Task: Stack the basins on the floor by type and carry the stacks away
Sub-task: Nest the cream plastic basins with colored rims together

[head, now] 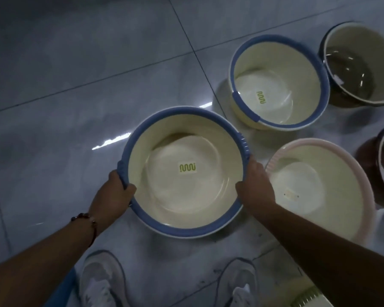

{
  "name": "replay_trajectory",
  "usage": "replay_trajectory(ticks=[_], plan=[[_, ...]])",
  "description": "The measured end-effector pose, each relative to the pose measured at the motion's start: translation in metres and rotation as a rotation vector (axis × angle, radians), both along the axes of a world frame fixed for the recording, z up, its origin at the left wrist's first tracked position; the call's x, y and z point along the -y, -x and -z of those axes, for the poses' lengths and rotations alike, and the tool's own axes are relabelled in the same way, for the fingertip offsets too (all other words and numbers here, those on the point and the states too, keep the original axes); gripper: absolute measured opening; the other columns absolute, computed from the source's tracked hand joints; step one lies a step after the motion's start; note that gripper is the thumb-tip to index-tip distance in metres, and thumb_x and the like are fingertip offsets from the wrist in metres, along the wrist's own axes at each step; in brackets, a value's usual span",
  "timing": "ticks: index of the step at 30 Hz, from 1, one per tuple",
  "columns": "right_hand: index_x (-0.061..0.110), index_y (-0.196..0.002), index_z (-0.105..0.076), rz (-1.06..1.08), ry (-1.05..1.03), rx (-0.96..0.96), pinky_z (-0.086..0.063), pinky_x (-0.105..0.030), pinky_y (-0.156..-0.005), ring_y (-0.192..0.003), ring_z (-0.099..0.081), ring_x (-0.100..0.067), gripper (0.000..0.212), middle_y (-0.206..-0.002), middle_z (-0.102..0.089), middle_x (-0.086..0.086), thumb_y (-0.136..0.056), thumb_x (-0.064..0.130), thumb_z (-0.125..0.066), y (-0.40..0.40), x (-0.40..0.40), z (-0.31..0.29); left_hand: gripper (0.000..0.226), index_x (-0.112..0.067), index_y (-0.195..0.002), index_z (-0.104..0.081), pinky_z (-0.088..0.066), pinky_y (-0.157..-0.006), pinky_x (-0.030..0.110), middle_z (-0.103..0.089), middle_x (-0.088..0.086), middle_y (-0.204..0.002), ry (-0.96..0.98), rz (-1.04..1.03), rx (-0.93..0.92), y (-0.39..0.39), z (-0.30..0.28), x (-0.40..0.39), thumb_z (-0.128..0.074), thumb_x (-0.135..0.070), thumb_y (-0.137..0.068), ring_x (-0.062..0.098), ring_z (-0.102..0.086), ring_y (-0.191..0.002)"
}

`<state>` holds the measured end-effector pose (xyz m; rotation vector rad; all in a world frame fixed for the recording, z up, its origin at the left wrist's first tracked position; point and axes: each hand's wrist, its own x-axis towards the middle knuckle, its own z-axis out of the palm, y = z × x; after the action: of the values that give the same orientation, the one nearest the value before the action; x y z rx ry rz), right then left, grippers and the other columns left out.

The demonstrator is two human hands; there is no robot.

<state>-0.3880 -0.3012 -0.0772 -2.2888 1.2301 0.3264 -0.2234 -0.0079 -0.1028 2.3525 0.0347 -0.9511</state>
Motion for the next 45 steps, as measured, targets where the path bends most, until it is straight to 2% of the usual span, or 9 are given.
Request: replay_trajectory(ticks=[5, 12, 16, 21, 26, 31, 40, 42, 45], plan=[[0.012, -0.155, -0.011, -0.089, 0.131, -0.021, -0.043, -0.043, -0.105, -0.129, -0.045, -0.029, 0.082, -0.146, -0.037, -0.012, -0.088, 0.008, -0.058, -0.028, 0.016, 0.023, 0.065, 0.000, -0.141, -0.029, -0.042, -0.063, 0.030, -0.058, 0.010, -0.089, 0.057, 0.036, 0.075, -0.012, 0.006, 0.022, -0.056, -0.026, -0.088, 0.027, -0.056, -0.078], [0.007, -0.148, -0.023, -0.289, 0.200, -0.192, -0.047, -0.043, -0.096, -0.119, -0.056, -0.032, 0.071, -0.137, -0.047, -0.016, -0.089, 0.014, -0.061, -0.048, 0.046, 0.008, 0.078, -0.008, -0.151, -0.010, -0.056, -0.078, 0.047, -0.063, 0.019, -0.106, -0.156, 0.303, 0.213, -0.026, 0.000, 0.023, -0.060, -0.027, -0.094, 0.033, -0.064, -0.085], [0.013, -0.144, -0.036, -0.562, 0.288, -0.291, -0.045, -0.044, -0.101, -0.123, -0.051, -0.030, 0.071, -0.139, -0.048, -0.012, -0.084, 0.029, -0.069, -0.038, 0.052, -0.023, 0.090, -0.009, -0.155, -0.015, -0.042, -0.099, 0.049, -0.020, 0.024, -0.158, -0.509, 0.674, 0.500, -0.026, -0.023, 0.025, -0.057, -0.055, -0.091, 0.041, -0.046, -0.126], [0.019, -0.136, -0.045, -0.644, 0.292, -0.192, -0.047, -0.046, -0.100, -0.121, -0.054, -0.029, 0.058, -0.130, -0.054, -0.008, -0.085, 0.038, -0.066, -0.038, 0.069, -0.056, 0.079, -0.022, -0.157, -0.018, -0.032, -0.110, 0.049, -0.014, 0.020, -0.162, -0.392, 0.933, 0.672, -0.006, -0.073, 0.063, -0.049, -0.056, -0.094, 0.038, -0.032, -0.141], [0.018, -0.146, -0.033, -0.572, 0.362, -0.231, -0.040, -0.046, -0.102, -0.125, -0.046, -0.032, 0.072, -0.138, -0.046, -0.011, -0.086, 0.044, -0.064, -0.045, 0.082, -0.066, 0.071, -0.028, -0.154, -0.015, -0.028, -0.116, 0.047, -0.010, 0.015, -0.164, -0.311, 0.925, 0.699, 0.003, -0.089, 0.109, -0.045, -0.055, -0.097, 0.033, -0.026, -0.146], [0.018, -0.143, -0.036, -0.488, 0.387, -0.261, -0.041, -0.044, -0.100, -0.121, -0.049, -0.032, 0.065, -0.132, -0.049, -0.009, -0.088, 0.041, -0.062, -0.055, 0.094, -0.041, 0.065, -0.029, -0.151, -0.020, -0.027, -0.116, 0.047, -0.011, 0.013, -0.163, -0.297, 0.908, 0.664, -0.004, -0.076, 0.144, -0.045, -0.053, -0.097, 0.033, -0.024, -0.146], [0.005, -0.130, -0.045, -0.006, 0.042, -0.064, -0.044, -0.036, -0.093, -0.117, -0.057, -0.029, 0.036, -0.125, -0.056, -0.011, -0.099, 0.020, -0.053, -0.070, 0.124, 0.004, 0.070, -0.027, -0.155, -0.013, -0.027, -0.117, 0.047, -0.012, 0.013, -0.163, -0.367, 0.885, 0.593, -0.016, -0.045, 0.154, -0.043, -0.052, -0.098, 0.033, -0.024, -0.146], [0.008, -0.134, -0.047, 0.364, -0.231, 0.150, -0.044, -0.037, -0.099, -0.116, -0.057, -0.026, 0.048, -0.129, -0.057, -0.010, -0.091, 0.022, -0.064, -0.081, 0.134, 0.007, 0.070, -0.026, -0.156, -0.012, -0.026, -0.117, 0.046, -0.011, 0.013, -0.164, -0.375, 0.900, 0.596, -0.016, -0.044, 0.157, -0.043, -0.052, -0.099, 0.033, -0.023, -0.147], [0.014, -0.134, -0.045, 1.163, -0.898, 0.618, -0.049, -0.047, -0.098, -0.113, -0.056, -0.032, 0.059, -0.132, -0.054, -0.017, -0.081, 0.029, -0.065, -0.089, 0.143, 0.007, 0.069, -0.026, -0.156, -0.011, -0.024, -0.117, 0.045, -0.009, 0.012, -0.164, -0.363, 0.918, 0.598, -0.012, -0.045, 0.159, -0.043, -0.051, -0.099, 0.031, -0.021, -0.148]])
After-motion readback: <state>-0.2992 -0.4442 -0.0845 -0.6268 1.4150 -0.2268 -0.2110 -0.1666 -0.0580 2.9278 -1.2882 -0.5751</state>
